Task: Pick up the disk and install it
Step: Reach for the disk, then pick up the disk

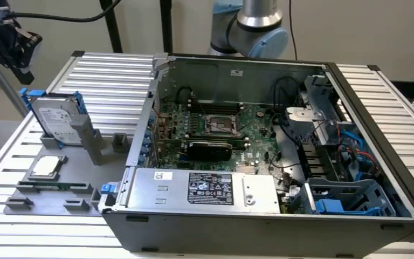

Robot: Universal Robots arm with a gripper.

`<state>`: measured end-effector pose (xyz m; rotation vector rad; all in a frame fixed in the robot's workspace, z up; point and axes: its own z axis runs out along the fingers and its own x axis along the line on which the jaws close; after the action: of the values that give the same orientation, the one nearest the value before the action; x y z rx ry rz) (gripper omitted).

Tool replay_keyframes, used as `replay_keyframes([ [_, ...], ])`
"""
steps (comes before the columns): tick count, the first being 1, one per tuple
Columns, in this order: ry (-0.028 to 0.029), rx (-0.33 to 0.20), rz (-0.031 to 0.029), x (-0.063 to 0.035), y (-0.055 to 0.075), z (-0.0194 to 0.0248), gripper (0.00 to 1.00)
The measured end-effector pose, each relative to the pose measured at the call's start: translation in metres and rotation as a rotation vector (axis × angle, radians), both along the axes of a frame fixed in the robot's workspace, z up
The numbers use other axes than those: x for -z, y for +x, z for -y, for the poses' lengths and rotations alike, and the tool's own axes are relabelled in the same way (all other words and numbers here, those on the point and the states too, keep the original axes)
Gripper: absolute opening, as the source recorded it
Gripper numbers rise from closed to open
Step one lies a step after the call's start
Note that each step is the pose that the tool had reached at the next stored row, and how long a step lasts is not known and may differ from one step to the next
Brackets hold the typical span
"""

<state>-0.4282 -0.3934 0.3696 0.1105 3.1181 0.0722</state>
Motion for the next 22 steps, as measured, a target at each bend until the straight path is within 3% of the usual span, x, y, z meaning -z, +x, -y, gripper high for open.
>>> replay_keyframes([
  [2, 0.0001, -0.001, 0.0002, 0.0012, -0.006, -0.0032, 0.0],
  [7, -0.0008, -0.008, 0.0, 0.004, -0.007, -0.0132, 0.0],
  [22, -0.0008, -0.009, -0.0001, 0.0041, -0.007, -0.0134, 0.0],
])
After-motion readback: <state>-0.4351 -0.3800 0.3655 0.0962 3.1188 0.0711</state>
